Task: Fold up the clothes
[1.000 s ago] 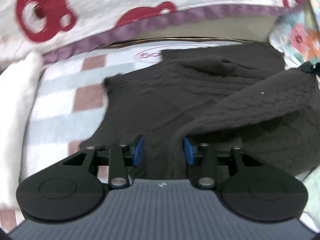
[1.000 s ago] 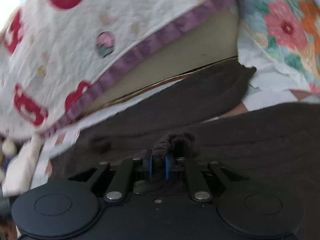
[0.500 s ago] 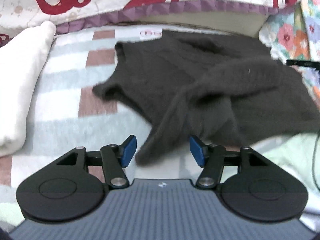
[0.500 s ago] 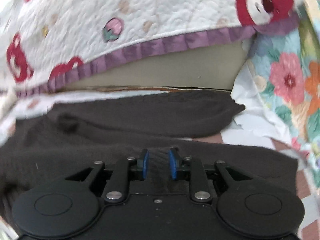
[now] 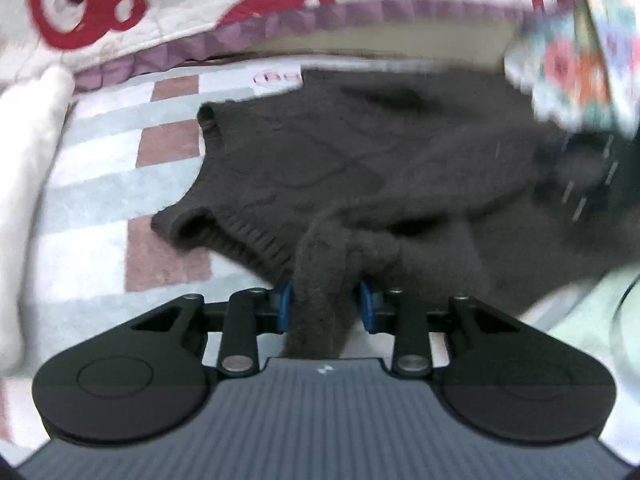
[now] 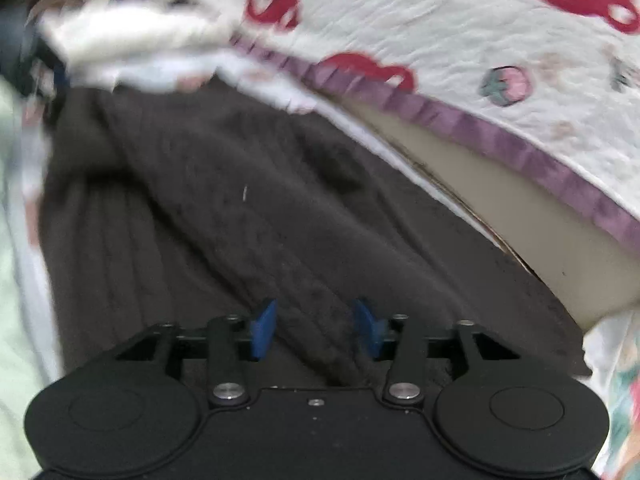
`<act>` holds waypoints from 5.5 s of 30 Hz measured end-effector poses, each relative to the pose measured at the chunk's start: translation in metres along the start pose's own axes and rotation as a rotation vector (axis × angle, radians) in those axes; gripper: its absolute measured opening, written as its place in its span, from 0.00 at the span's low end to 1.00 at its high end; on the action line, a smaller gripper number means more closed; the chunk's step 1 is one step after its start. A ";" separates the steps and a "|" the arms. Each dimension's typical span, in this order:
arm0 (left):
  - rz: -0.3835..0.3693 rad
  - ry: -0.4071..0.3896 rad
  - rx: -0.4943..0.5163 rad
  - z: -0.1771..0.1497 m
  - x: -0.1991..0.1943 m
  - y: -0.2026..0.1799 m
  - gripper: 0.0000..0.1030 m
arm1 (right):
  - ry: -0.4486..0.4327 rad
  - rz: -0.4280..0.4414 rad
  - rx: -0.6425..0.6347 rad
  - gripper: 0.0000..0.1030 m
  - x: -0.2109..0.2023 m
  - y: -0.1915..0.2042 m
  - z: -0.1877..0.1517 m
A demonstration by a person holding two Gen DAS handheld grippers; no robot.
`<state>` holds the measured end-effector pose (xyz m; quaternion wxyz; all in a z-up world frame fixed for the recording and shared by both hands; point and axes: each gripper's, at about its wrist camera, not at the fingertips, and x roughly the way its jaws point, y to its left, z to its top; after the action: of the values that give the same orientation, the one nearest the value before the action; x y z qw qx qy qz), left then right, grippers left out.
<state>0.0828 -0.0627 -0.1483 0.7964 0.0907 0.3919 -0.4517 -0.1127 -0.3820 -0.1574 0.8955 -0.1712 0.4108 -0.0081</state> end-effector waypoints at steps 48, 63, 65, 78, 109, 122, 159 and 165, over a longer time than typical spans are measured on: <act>-0.003 0.111 0.113 0.017 0.039 -0.097 0.45 | 0.296 -0.127 0.748 0.62 -0.121 -0.051 -0.082; 0.044 0.168 0.107 0.004 0.055 -0.106 0.45 | 0.272 -0.160 0.870 0.66 -0.101 -0.066 -0.162; 0.051 0.168 0.107 0.005 0.056 -0.107 0.45 | 0.218 -0.141 0.863 0.42 -0.106 -0.062 -0.163; 0.043 0.106 -0.003 0.016 0.040 -0.092 0.45 | -0.014 -0.446 0.481 0.11 -0.118 -0.106 -0.061; -0.031 0.141 -0.107 -0.012 0.056 -0.099 0.10 | 0.167 -0.250 0.966 0.27 -0.171 0.014 -0.165; -0.051 0.122 -0.317 -0.018 0.054 -0.089 0.12 | 0.053 -0.503 1.416 0.38 -0.194 -0.004 -0.226; -0.003 0.175 -0.195 -0.006 0.030 -0.093 0.07 | 0.011 -0.738 1.079 0.07 -0.255 -0.027 -0.190; -0.028 0.170 -0.236 -0.011 0.019 -0.080 0.07 | 0.106 -0.717 1.109 0.07 -0.233 -0.024 -0.200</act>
<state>0.0191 -0.1155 -0.1521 0.7590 0.0286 0.5096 -0.4043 -0.4116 -0.4281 -0.1003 0.7711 0.1897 0.3069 -0.5246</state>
